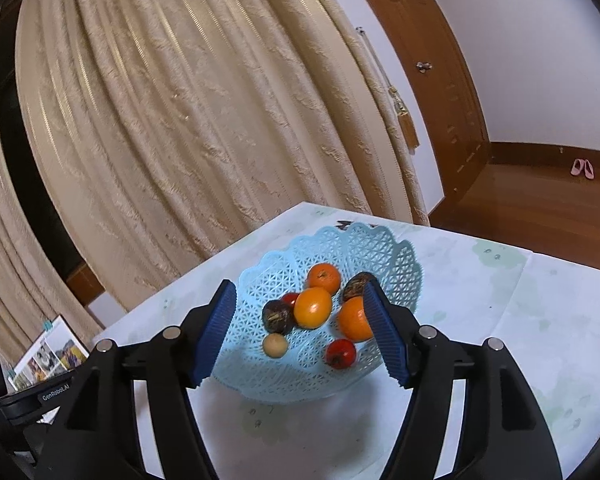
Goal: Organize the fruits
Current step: 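Move both open tools back over the last kiwi and orange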
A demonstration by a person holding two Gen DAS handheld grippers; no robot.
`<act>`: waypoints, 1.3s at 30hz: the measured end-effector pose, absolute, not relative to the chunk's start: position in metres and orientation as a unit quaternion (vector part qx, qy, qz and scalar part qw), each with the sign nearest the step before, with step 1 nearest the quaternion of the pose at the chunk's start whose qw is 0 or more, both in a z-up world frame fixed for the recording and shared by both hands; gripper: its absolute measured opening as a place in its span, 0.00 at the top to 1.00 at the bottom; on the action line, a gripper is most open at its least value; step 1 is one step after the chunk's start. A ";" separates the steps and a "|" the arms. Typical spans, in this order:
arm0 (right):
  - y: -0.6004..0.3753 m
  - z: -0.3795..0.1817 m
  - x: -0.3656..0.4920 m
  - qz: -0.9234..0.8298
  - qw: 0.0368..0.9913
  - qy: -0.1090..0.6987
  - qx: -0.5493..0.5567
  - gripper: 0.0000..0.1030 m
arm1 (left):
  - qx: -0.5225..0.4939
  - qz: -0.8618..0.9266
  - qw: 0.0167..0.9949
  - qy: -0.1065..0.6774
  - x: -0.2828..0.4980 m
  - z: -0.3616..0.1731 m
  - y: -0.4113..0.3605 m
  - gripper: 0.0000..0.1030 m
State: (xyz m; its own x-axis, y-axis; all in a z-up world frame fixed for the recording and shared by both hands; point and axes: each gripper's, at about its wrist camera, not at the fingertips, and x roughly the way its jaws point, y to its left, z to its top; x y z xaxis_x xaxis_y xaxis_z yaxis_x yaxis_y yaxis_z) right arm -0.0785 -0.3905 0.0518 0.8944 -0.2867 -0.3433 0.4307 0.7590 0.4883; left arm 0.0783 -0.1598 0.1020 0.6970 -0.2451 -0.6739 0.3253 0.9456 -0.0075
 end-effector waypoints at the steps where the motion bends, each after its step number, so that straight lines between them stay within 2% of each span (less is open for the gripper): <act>1: -0.388 0.051 -0.077 -0.191 0.931 0.127 0.284 0.34 | 0.060 -0.148 0.921 0.354 0.077 0.102 -0.156 0.29; 20: -0.343 0.045 -0.058 -0.171 0.950 0.163 0.204 0.34 | 0.071 -0.108 0.934 0.333 0.072 0.096 -0.112 0.29; 26: -0.302 0.037 -0.048 -0.080 0.959 0.212 0.169 0.30 | 0.035 -0.103 0.923 0.368 0.089 0.084 -0.089 0.29; 39: -0.229 0.026 -0.027 0.082 0.940 0.299 0.144 0.30 | -0.005 -0.075 0.924 0.374 0.108 0.090 -0.043 0.29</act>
